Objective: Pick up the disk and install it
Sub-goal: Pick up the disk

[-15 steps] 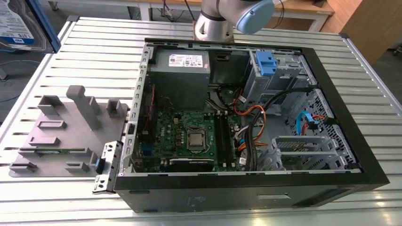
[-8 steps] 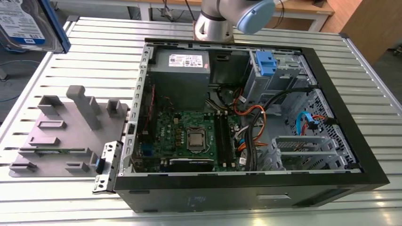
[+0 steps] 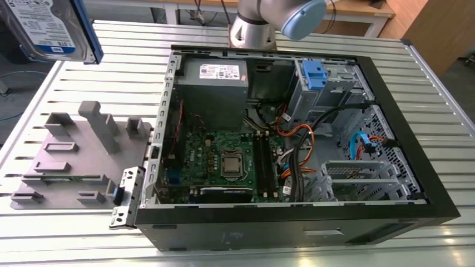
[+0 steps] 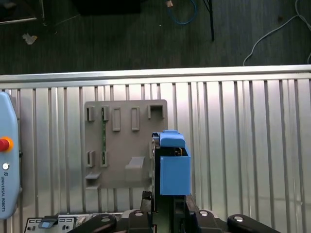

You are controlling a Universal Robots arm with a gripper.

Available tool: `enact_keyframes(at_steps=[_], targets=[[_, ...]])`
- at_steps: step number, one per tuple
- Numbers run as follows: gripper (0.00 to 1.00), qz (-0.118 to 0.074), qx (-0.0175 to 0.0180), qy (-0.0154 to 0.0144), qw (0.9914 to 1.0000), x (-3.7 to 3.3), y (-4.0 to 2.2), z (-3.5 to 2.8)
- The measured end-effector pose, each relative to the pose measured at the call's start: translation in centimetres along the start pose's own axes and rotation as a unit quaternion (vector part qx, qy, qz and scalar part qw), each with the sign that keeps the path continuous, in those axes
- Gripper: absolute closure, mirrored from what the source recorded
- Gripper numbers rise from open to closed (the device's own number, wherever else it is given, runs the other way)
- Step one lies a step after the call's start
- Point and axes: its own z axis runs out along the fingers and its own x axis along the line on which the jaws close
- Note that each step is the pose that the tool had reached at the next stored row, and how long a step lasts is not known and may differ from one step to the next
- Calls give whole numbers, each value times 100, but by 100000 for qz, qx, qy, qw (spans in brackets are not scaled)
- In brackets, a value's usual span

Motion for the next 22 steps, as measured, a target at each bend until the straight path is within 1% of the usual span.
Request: enact_keyframes(at_steps=[6, 22], targets=[[65, -2, -33, 0, 100000, -13, -238, 0], [65, -1, -148, 8, 100000, -51, -959, -2]])
